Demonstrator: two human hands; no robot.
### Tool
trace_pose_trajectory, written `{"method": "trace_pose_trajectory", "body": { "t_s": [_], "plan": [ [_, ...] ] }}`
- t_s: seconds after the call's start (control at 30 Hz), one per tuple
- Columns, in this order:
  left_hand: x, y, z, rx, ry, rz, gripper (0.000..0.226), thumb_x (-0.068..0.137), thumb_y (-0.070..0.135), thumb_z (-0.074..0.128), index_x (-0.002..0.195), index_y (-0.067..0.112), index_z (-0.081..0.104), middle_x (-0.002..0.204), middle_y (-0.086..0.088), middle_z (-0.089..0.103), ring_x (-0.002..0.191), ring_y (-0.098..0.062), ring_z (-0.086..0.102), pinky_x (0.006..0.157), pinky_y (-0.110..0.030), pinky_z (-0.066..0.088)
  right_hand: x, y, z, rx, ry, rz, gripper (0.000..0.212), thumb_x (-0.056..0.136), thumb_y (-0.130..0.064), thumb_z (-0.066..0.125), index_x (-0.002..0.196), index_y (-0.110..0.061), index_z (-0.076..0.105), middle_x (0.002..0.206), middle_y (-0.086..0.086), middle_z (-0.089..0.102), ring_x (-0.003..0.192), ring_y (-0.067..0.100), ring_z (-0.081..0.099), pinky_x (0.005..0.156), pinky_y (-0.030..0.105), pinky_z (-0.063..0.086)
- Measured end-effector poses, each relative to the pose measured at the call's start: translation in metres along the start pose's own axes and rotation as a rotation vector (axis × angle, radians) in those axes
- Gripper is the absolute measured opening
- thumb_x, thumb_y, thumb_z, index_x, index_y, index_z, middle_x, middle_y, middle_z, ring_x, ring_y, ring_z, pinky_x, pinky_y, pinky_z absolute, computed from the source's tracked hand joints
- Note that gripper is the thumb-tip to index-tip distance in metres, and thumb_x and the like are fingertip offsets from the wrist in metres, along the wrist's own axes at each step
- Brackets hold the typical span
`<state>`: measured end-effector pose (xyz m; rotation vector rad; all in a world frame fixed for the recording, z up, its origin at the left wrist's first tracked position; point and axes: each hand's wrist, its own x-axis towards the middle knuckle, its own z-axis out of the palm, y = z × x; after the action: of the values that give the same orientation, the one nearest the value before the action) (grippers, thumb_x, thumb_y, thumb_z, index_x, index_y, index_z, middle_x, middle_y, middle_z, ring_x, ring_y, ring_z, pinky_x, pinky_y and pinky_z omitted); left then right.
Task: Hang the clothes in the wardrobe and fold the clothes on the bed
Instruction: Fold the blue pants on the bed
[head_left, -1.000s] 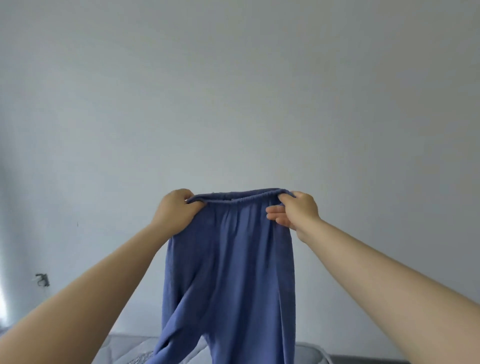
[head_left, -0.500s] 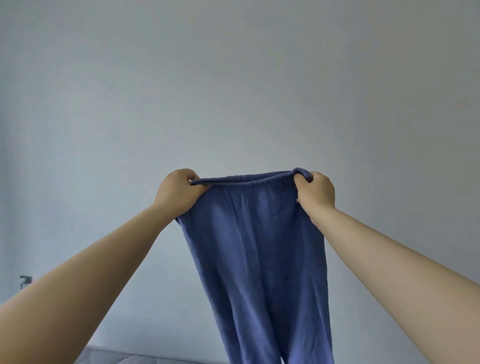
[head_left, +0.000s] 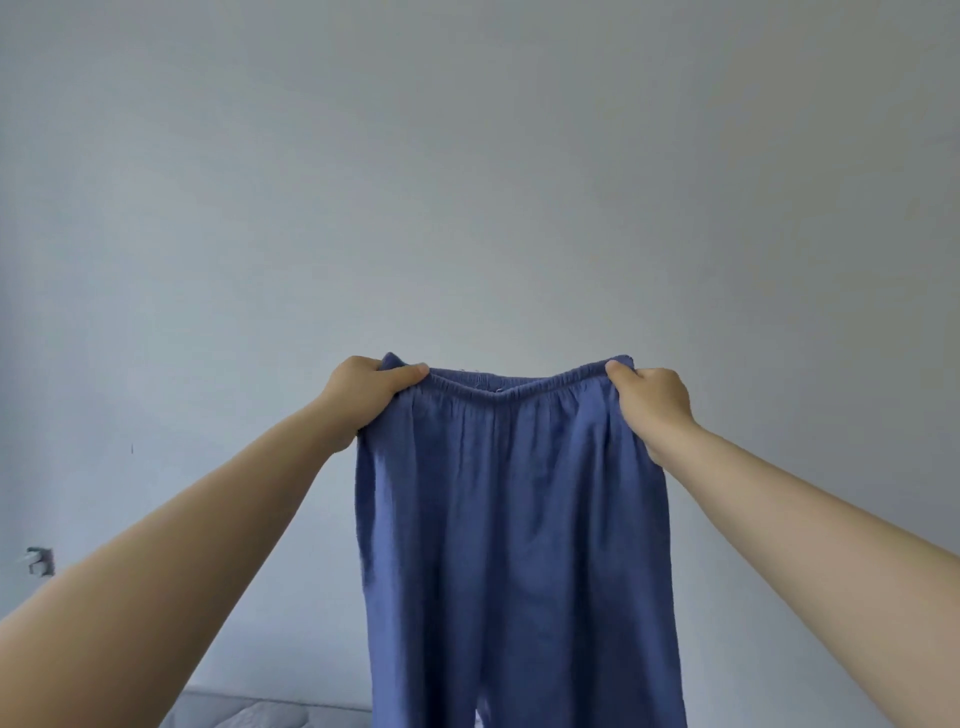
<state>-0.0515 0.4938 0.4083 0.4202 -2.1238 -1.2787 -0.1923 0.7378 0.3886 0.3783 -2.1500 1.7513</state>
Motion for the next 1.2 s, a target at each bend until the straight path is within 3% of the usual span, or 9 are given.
{"method": "trace_pose_trajectory", "body": {
  "t_s": [0.13,0.23,0.33,0.53,0.63,0.7,0.77,0.9,1.2],
  "plan": [
    [-0.007,0.008,0.009,-0.328,-0.134,-0.168,0.036,0.084,0.036,0.072,0.1,0.004,0.066,0.098,-0.008,0.072,0.084,-0.019,0.068,0.07,-0.029,0.056,-0.011,-0.007,0.007,0.334,-0.06,0.216,0.031,0.094,-0.027,0.055,0.076,-0.002,0.054,0.076,0.002,0.053,0.067,0.018,0.049,0.063,0.029,0.038],
    [-0.013,0.011,0.019,-0.304,-0.153,-0.116,0.034,0.089,0.032,0.067,0.102,0.001,0.066,0.097,-0.01,0.072,0.082,-0.02,0.067,0.075,-0.029,0.054,-0.022,-0.013,0.012,0.414,-0.181,0.131,0.021,0.094,-0.023,0.056,0.08,-0.009,0.063,0.083,0.006,0.064,0.073,0.02,0.062,0.064,0.028,0.05],
    [-0.022,0.012,0.03,-0.185,-0.156,-0.009,0.039,0.093,0.029,0.059,0.105,-0.008,0.064,0.096,-0.015,0.069,0.083,-0.026,0.065,0.081,-0.034,0.051,-0.037,-0.015,0.016,0.339,-0.298,-0.034,0.025,0.095,-0.02,0.052,0.078,-0.007,0.065,0.078,0.007,0.065,0.068,0.017,0.063,0.055,0.024,0.052],
    [-0.041,0.01,0.043,-0.118,-0.275,0.06,0.036,0.097,0.025,0.051,0.108,-0.007,0.064,0.116,-0.025,0.064,0.112,-0.039,0.06,0.1,-0.054,0.046,-0.061,-0.013,0.023,0.226,-0.435,-0.155,0.038,0.095,-0.023,0.053,0.081,0.012,0.056,0.075,0.011,0.051,0.069,0.021,0.051,0.061,0.032,0.049],
    [-0.047,0.008,0.047,-0.116,-0.329,0.075,0.036,0.099,0.021,0.047,0.11,-0.011,0.06,0.117,-0.03,0.06,0.097,-0.036,0.063,0.099,-0.053,0.044,-0.067,-0.014,0.024,0.235,-0.506,-0.172,0.039,0.095,-0.025,0.053,0.092,0.014,0.057,0.08,0.013,0.056,0.073,0.023,0.056,0.073,0.043,0.055],
    [-0.05,0.007,0.049,-0.103,-0.341,0.094,0.036,0.101,0.019,0.044,0.109,-0.013,0.059,0.113,-0.031,0.062,0.092,-0.029,0.06,0.098,-0.053,0.045,-0.069,-0.014,0.024,0.221,-0.548,-0.184,0.042,0.095,-0.028,0.054,0.1,0.014,0.058,0.086,0.015,0.061,0.075,0.019,0.061,0.073,0.035,0.057],
    [-0.051,0.005,0.048,-0.093,-0.345,0.108,0.037,0.101,0.019,0.041,0.108,-0.013,0.057,0.105,-0.026,0.065,0.092,-0.031,0.06,0.098,-0.054,0.044,-0.069,-0.014,0.025,0.234,-0.606,-0.184,0.043,0.096,-0.029,0.052,0.104,0.013,0.058,0.091,0.013,0.063,0.076,0.014,0.064,0.066,0.023,0.056],
    [-0.054,-0.001,0.042,-0.118,-0.364,0.118,0.035,0.103,0.021,0.04,0.108,0.0,0.067,0.109,-0.017,0.07,0.106,-0.035,0.065,0.098,-0.051,0.049,-0.065,-0.012,0.021,0.396,-0.76,-0.063,0.036,0.099,-0.025,0.041,0.104,-0.001,0.068,0.1,0.001,0.071,0.079,0.018,0.069,0.073,0.029,0.057],
    [-0.059,-0.008,0.034,-0.239,-0.443,0.075,0.036,0.104,0.019,0.036,0.115,-0.003,0.063,0.116,-0.02,0.067,0.11,-0.033,0.063,0.099,-0.053,0.047,-0.067,-0.007,0.03,0.19,-0.546,-0.337,0.005,0.085,-0.001,0.067,0.083,-0.006,0.066,0.08,0.0,0.065,0.048,0.012,0.056,0.048,0.022,0.048]
  ]
}}
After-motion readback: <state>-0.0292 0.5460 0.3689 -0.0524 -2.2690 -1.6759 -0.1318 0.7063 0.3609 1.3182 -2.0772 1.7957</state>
